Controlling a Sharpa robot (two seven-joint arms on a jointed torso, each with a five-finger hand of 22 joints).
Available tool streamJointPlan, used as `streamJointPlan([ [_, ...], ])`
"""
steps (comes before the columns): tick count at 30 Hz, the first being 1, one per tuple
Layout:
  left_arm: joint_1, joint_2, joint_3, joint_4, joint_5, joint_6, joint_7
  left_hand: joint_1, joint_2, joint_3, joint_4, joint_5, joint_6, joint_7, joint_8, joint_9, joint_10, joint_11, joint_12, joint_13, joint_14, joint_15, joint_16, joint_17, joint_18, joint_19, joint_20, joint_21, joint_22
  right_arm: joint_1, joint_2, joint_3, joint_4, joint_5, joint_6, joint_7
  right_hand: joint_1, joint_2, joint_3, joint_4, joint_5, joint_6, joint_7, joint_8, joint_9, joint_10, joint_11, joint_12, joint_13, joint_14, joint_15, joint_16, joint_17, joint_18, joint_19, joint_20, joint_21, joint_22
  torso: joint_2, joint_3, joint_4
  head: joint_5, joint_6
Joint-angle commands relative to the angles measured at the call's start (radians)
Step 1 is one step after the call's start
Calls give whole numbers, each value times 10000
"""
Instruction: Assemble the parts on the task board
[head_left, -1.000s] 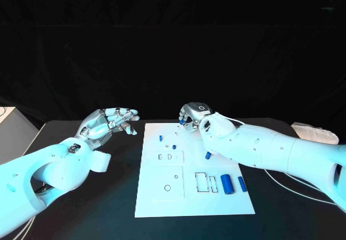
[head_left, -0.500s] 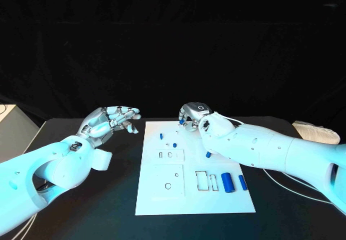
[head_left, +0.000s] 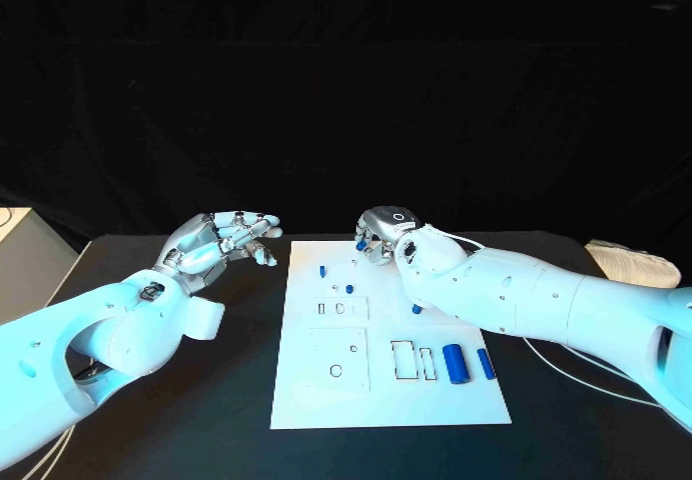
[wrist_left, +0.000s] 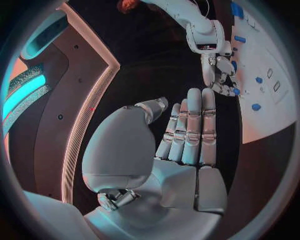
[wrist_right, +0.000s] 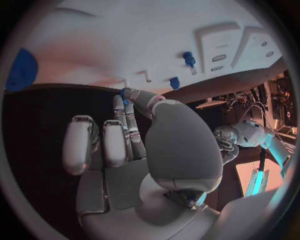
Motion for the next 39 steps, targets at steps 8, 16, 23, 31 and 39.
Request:
streamJointPlan([
  [8, 7, 13, 16, 41, -74, 215, 38, -28, -6, 40, -26, -11, -17, -6, -66, 9, -71, 18, -41, 9, -56, -13, 36, 11, 114, -69, 16, 38, 10, -17, 145, -3, -238, -107, 70, 79, -54, -1, 3, 7, 2, 23, 75, 23, 463, 175, -146, 40, 7, 282, -58, 63, 17, -192, 16, 20, 36, 8, 43, -5, 16, 1, 12],
  [16, 9, 12, 22, 52, -88, 220, 32, -28, -6, 40, -26, -11, -17, -6, -66, 9, -71, 18, -41, 9, -56, -13, 36, 11, 114, -69, 16, 38, 10, -52, 262, -25, -369, -102, 227, 133, -61, 3, 8, 5, 0, 9, 75, 25, 479, 168, -145, 27, 14, 283, -56, 69, 19, -191, 13, 23, 34, 8, 52, -9, 11, 21, -33],
  [23, 11, 10, 35, 62, -94, 222, 26, -28, -6, 40, -26, -11, -17, -6, -66, 9, -71, 18, -41, 9, -56, -13, 36, 11, 114, -69, 16, 38, 10, -67, 332, -45, -430, -95, 338, 170, -82, -11, -3, 9, -15, -4, 78, 25, 490, 161, -140, 17, 18, 284, -53, 76, 25, -190, 10, 26, 33, 8, 60, -16, 9, 31, -52],
  [31, 11, 27, 40, 54, -95, 228, 16, -28, -6, 40, -26, -11, -17, -6, -66, 9, -71, 18, -41, 9, -56, -13, 36, 11, 114, -69, 16, 38, 10, -71, 491, -64, -720, -89, 343, 203, -154, -37, 25, 26, -50, -181, 123, -41, 533, -3, -83, -99, 13, 267, -12, 65, -37, -183, -20, 56, 5, -17, 64, -15, 1, 26, -35],
  [39, 12, 31, 42, 52, -96, 245, -3, -39, -9, 45, -32, -11, -29, -3, -74, 20, -85, 24, -41, 8, -91, -6, 70, 30, 111, -116, 21, 93, 47, -68, 589, -75, -911, -44, 278, 296, -272, -169, 157, 62, -86, -515, 242, -207, 584, -514, 69, -159, -87, 194, 113, -28, -276, -122, -162, 163, -237, -316, 76, -14, 1, 36, -33],
])
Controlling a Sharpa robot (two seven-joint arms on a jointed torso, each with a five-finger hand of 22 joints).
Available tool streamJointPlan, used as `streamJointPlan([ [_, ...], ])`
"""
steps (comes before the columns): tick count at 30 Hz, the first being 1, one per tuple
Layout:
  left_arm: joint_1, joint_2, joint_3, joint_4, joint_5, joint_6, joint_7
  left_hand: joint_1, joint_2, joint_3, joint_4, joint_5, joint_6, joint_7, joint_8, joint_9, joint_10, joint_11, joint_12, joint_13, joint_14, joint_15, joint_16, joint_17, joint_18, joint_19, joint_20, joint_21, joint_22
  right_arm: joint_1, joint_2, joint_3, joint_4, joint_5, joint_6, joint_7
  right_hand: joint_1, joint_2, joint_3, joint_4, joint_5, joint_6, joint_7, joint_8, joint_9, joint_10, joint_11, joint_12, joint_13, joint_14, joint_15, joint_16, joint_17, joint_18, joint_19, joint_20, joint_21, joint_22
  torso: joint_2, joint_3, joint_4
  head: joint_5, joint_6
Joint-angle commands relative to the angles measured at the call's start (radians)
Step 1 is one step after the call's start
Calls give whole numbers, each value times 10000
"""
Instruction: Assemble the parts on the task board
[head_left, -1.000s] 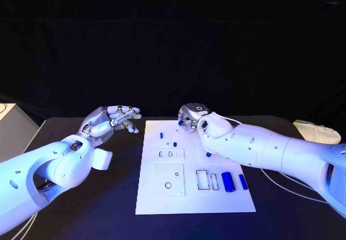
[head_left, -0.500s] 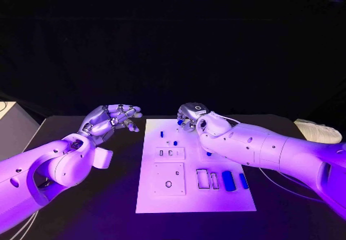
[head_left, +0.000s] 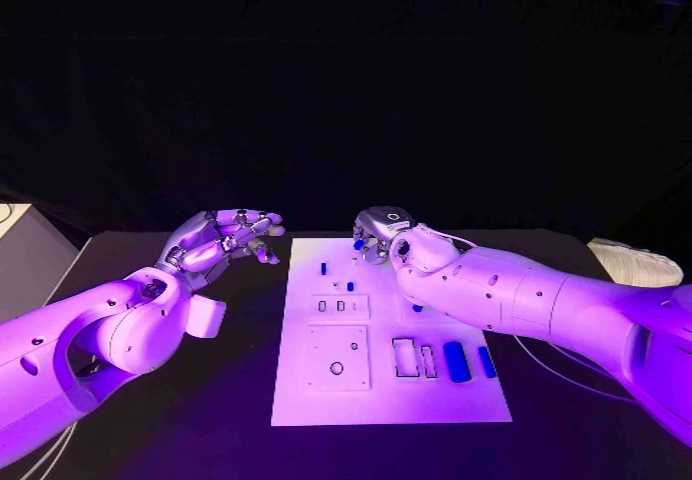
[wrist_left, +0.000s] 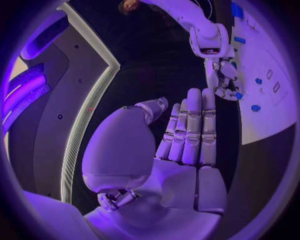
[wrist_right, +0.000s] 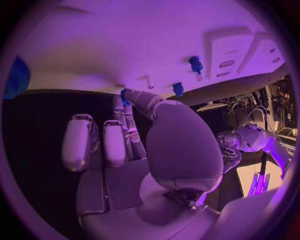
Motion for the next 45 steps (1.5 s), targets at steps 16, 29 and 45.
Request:
streamJointPlan([
  [16, 8, -13, 12, 29, -46, 210, 6, -39, -4, 52, -34, -12, -34, 0, -38, 12, -55, -11, -43, 8, -103, -6, 43, 13, 111, -80, -30, 52, 20, -7, -155, -17, 72, 51, 200, 219, -142, -425, 19, 2, -117, -1220, 165, -815, -137, -1731, 320, -37, -651, -26, 332, -420, -842, 96, -410, 273, -1001, -1179, 21, 11, -22, 22, 11],
  [29, 8, -85, 12, -13, -44, 220, 11, -29, 5, 62, -42, -13, -41, 0, -43, 15, -63, -10, -44, 7, -114, -5, 51, 18, 112, -95, -29, 69, 31, 105, -1525, 34, 1678, 328, -634, 200, -14, -415, -189, -7, -63, -1309, 56, -927, -175, -1590, 288, 95, -624, -36, 314, -438, -926, 119, -408, 270, -1117, -1277, 1, 63, -127, 69, 96],
  [45, 6, -186, 12, -130, -44, 254, 50, -29, -2, 63, -50, -16, -47, 0, -46, 19, -71, -8, -45, 7, -140, 0, 52, 19, 109, -119, -26, 83, 41, 535, -3982, 205, 3152, 3836, 464, 1093, -138, -545, -2112, 455, 713, -1150, 73, -823, -52, 1520, -222, 11473, 10475, 497, -65, 1005, 1676, -363, 438, -112, 754, 1304, -42, 248, -382, 109, 201],
])
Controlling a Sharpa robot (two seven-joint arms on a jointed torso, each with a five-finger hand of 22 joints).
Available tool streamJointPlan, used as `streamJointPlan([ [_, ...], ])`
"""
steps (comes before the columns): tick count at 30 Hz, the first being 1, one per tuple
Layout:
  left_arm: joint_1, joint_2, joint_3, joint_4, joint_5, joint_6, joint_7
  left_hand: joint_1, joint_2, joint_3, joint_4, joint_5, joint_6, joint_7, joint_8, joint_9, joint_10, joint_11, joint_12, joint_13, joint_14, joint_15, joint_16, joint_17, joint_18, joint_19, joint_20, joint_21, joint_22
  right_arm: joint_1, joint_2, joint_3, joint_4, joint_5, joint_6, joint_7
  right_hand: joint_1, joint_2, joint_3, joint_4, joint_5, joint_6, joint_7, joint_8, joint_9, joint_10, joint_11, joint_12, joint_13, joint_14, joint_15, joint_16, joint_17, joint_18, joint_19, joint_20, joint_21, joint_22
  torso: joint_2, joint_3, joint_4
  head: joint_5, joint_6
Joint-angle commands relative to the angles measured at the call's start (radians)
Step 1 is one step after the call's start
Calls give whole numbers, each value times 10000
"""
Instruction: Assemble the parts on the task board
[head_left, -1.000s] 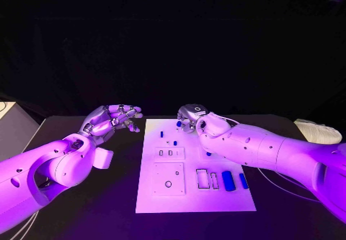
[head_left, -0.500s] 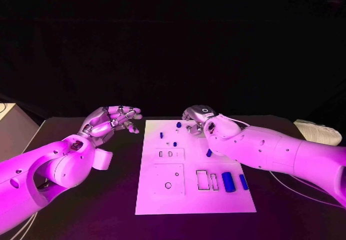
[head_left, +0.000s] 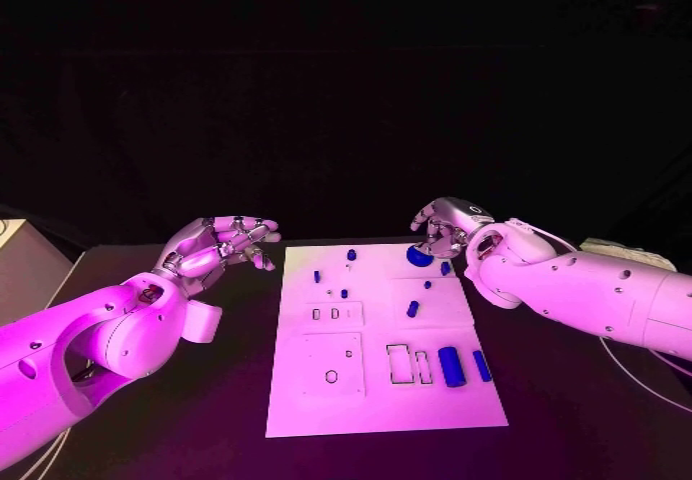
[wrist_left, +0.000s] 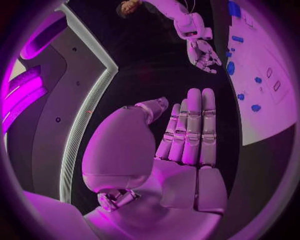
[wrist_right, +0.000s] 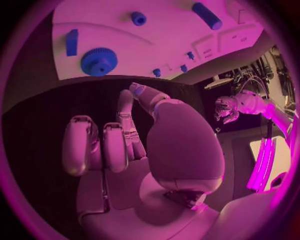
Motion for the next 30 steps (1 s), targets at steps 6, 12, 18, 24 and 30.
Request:
streamJointPlan([
  [6, 1, 38, 8, -76, -49, 239, 86, -26, -7, 23, -16, -17, -51, -2, -49, 19, -75, -6, -44, 7, -93, 3, 57, 13, 107, -110, 14, 48, 18, 44, -168, 13, -597, 1594, 1522, 227, 177, 259, -1084, 586, 220, -489, 284, 24, -38, 2000, 274, 7070, 6430, 902, 317, 1137, 2742, -501, 824, 303, 1705, 2252, 13, 116, -72, -42, -15],
  [12, -2, 102, 8, -153, -75, 275, 85, -26, -7, 23, -16, -17, -51, -2, -49, 19, -75, -6, -44, 7, -93, 3, 57, 13, 107, -110, 14, 48, 18, 45, 126, 12, -1106, 1610, 1814, 51, 274, 315, -1269, 686, 233, -562, 323, 48, -50, 2328, 320, 7378, 6780, 971, 367, 1251, 3113, -565, 919, 357, 1928, 2552, 19, 92, -38, -107, -57],
  [18, -5, 156, 8, -214, -108, 306, 80, -26, -7, 23, -16, -17, -51, -2, -49, 19, -75, -6, -44, 7, -93, 3, 57, 13, 107, -110, 14, 48, 18, 33, 453, 10, -1456, 1567, 1933, -40, 309, 329, -1377, 753, 258, -583, 340, 70, -56, 2328, 342, 7378, 6780, 1019, 393, 1319, 3352, -617, 998, 385, 2096, 2778, 28, 88, 12, -128, -105],
  [24, -6, 178, 8, -252, -146, 321, 76, -26, -7, 23, -16, -17, -51, -2, -49, 19, -75, -6, -44, 7, -93, 3, 57, 13, 107, -110, 14, 48, 18, 11, 676, 7, -1612, 1539, 2059, -70, 307, 328, -1494, 828, 261, -592, 350, 89, -61, 2328, 357, 7378, 6780, 1058, 413, 1369, 3541, -662, 1069, 407, 2238, 2972, 38, 105, 18, -126, -132],
  [30, -6, 199, 8, -263, -162, 332, 71, -26, -7, 23, -16, -17, -51, -2, -49, 19, -75, -6, -44, 7, -93, 3, 57, 13, 107, -110, 14, 48, 18, -32, 913, -6, -1878, 1443, 2228, -170, 303, 328, -1533, 854, 249, -594, 353, 94, -62, 2328, 361, 7378, 6780, 1061, 418, 1373, 3555, -665, 1073, 413, 2246, 2982, 36, 99, 6, -141, -157],
])
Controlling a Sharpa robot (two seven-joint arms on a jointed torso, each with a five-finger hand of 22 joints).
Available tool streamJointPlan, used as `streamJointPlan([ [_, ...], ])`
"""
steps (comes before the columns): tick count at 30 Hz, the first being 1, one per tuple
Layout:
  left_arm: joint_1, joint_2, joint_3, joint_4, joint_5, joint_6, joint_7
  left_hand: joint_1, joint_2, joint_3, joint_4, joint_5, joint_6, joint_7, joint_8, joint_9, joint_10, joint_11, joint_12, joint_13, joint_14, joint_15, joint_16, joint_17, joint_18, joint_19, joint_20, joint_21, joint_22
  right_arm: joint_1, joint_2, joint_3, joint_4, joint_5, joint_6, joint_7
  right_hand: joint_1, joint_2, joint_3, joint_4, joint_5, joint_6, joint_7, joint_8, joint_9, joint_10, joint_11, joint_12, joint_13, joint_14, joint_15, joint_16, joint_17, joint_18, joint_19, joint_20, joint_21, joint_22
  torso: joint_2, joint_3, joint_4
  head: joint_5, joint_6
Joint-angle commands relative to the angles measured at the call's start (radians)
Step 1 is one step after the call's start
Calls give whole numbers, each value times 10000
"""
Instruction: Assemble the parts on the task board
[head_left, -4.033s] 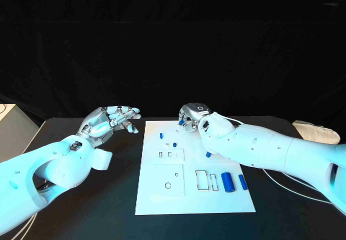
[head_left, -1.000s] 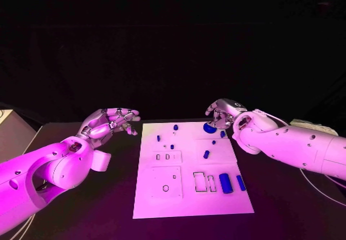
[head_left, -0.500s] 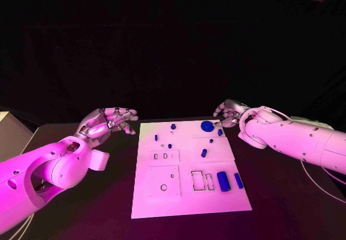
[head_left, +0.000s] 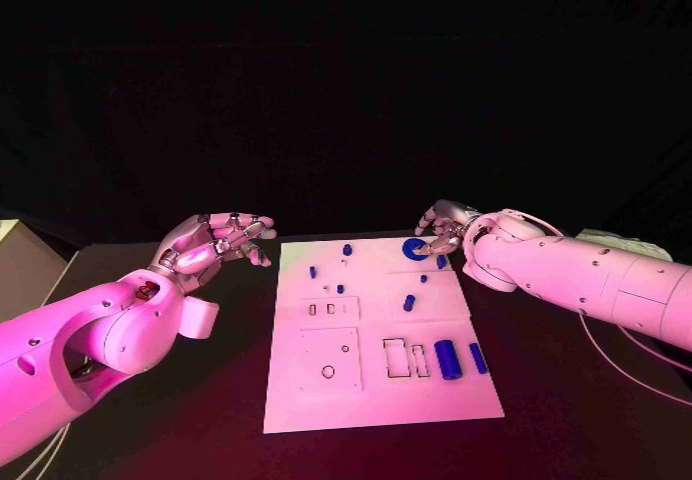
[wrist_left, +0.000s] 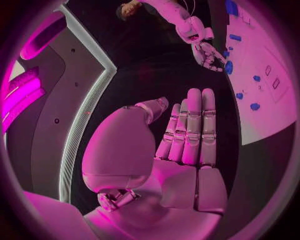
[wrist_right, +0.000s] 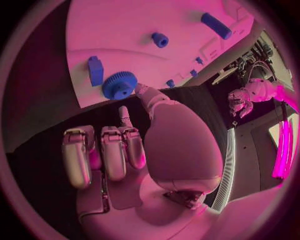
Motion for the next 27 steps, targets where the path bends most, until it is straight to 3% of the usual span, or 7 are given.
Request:
streamJointPlan([
  [1, 2, 29, 7, 14, -78, 213, 67, -26, -7, 23, -16, -17, -51, -2, -49, 11, -75, -6, -44, 7, -94, 3, 58, 17, 107, -73, -24, 49, 10, -36, 92, -8, -154, -100, 404, -140, 43, 41, -73, -7, 17, -60, 1, 58, -15, 1067, 85, 33, 2628, 1061, 91, 60, 2628, -192, 1007, 49, 64, 2526, -1, -5, -7, -11, -25],
  [20, 2, 50, 7, 0, -96, 231, 53, -26, -7, 23, -16, -17, -51, -2, -49, 11, -75, -6, -44, 7, -94, 3, 58, 17, 107, -73, -24, 49, 10, -145, 419, -33, -662, -456, 416, -351, 114, 108, -92, 22, 24, -65, 9, 65, -21, 1067, 93, 33, 2628, 1061, 103, 60, 2628, -200, 1020, 64, 90, 2562, 5, 4, -12, 10, -81],
  [27, 2, 49, 7, -1, -99, 243, 34, -26, -7, 23, -16, -17, -51, -2, -49, 11, -75, -6, -44, 7, -94, 3, 58, 17, 107, -73, -24, 49, 10, -148, 451, -35, -716, -421, 503, -351, 155, 256, -15, 102, 117, 23, 5, 115, -17, 1067, 92, 33, 2628, 1061, 107, 60, 2628, -205, 1028, 75, 106, 2584, 6, 3, -11, 4, -90],
])
